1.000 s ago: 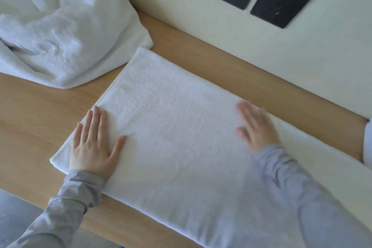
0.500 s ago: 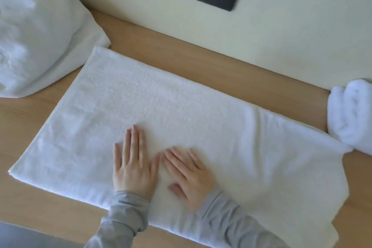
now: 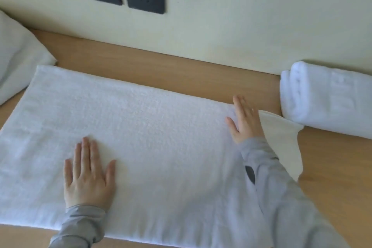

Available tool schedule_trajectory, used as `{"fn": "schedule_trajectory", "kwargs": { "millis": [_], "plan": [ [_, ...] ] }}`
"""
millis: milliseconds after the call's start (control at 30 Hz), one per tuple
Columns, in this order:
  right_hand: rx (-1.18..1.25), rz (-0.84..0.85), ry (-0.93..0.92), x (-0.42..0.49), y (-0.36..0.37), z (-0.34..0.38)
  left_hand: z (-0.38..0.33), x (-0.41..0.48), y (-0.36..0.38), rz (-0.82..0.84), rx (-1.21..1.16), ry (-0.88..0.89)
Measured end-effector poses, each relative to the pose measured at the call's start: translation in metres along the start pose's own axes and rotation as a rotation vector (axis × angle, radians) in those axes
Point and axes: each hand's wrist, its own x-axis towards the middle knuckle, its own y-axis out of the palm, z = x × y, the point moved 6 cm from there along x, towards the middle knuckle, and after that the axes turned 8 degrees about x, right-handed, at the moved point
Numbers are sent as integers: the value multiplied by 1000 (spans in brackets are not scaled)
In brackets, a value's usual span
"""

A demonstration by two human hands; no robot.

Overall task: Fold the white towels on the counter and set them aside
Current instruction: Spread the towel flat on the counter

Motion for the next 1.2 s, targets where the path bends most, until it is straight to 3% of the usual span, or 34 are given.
{"fn": "schedule_trajectory", "kwargs": {
  "millis": [133, 267, 333, 467, 600, 900, 1033, 1133, 1200],
  "plan": [
    [348, -386, 358, -98, -57, -60, -20, 1, -7, -7, -68, -30],
    [621, -424, 813, -202, -55, -117, -120, -6, -19, -9, -110, 204],
    [702, -419, 917, -232, -47, -128, -167, -12, -18, 5, -98, 289],
    [908, -299, 949, -244, -33, -121, -213, -25, 0, 53, -33, 333],
    [853, -22, 849, -241, -21, -98, -213, -26, 12, 22, 20, 303],
    [1192, -208, 754, -260, -41, -88, -211, -26, 12, 22, 20, 276],
    [961, -235, 736, -279, -58, -96, -211, -26, 10, 19, 2, 274],
    [777, -124, 860, -296, -44, -107, -210, -27, 11, 14, 3, 280],
    [710, -142, 923, -303, -37, -112, -209, -26, 13, 23, 3, 285]
  ]
}}
